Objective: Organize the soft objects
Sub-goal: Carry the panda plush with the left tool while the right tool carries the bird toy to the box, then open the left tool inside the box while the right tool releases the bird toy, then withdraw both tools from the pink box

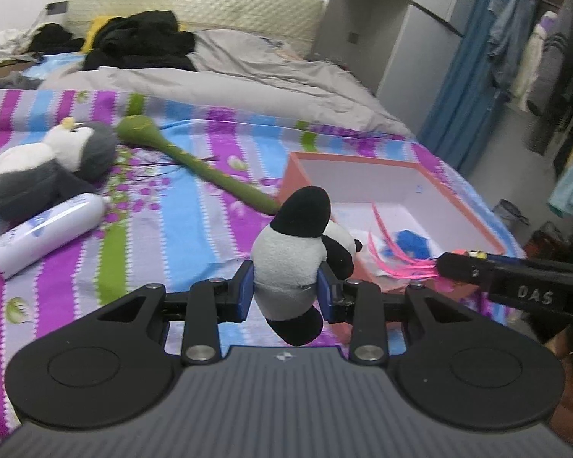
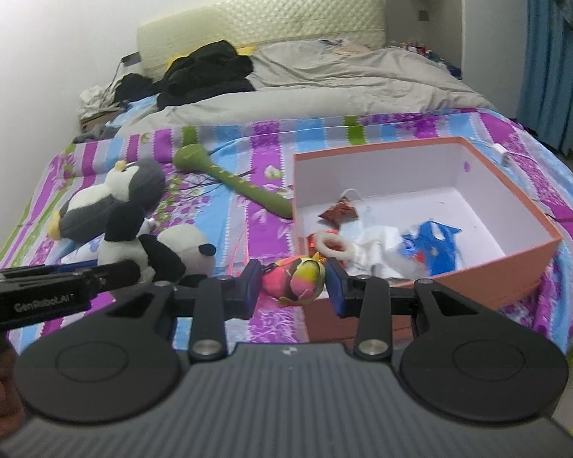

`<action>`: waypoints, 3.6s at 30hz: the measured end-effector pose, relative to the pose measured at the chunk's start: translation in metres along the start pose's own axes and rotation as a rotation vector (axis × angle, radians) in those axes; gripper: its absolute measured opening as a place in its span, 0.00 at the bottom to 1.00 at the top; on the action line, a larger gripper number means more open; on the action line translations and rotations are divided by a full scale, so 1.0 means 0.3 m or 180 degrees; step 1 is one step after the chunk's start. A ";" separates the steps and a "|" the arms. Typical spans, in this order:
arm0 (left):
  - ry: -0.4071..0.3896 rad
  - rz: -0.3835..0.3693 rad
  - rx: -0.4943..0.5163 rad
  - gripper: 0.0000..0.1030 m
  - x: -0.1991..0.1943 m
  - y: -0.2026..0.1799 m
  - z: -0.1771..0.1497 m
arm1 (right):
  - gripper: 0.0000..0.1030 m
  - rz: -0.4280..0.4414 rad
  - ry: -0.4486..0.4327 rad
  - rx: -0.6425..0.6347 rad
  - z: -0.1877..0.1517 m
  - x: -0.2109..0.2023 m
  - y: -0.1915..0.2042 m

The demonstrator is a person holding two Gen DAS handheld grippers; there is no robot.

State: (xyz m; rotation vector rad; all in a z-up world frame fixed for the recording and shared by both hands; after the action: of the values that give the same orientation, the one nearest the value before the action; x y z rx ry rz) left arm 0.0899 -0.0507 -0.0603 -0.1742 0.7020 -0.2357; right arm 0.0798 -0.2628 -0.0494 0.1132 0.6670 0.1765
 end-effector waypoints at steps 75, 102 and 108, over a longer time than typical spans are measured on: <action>0.0062 -0.0501 0.0415 0.53 0.273 -0.327 0.414 | 0.48 -0.0320 -0.0077 0.0636 0.217 0.101 -0.385; -0.0158 -0.0376 0.0515 0.53 -0.177 -0.297 0.182 | 0.48 -0.0298 -0.0284 0.0569 0.039 -0.215 -0.205; -0.0068 -0.0322 0.0504 0.53 -0.200 -0.286 0.102 | 0.48 -0.0315 -0.0154 0.0583 -0.034 -0.227 -0.187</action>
State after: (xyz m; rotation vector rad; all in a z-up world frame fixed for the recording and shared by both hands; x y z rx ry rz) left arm 0.0522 -0.1141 0.0199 -0.0610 0.6510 -0.3844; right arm 0.0280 -0.3307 -0.0250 0.2591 0.6382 0.0172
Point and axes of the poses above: each gripper's, at about its wrist camera, not at the fingertips, and x roughly the way its jaws point, y to its left, z to its top, the point moved 1 cm from there along x, roughly the way its jaws point, and after that the axes turned 1 degree about y, right-handed, at the moved point
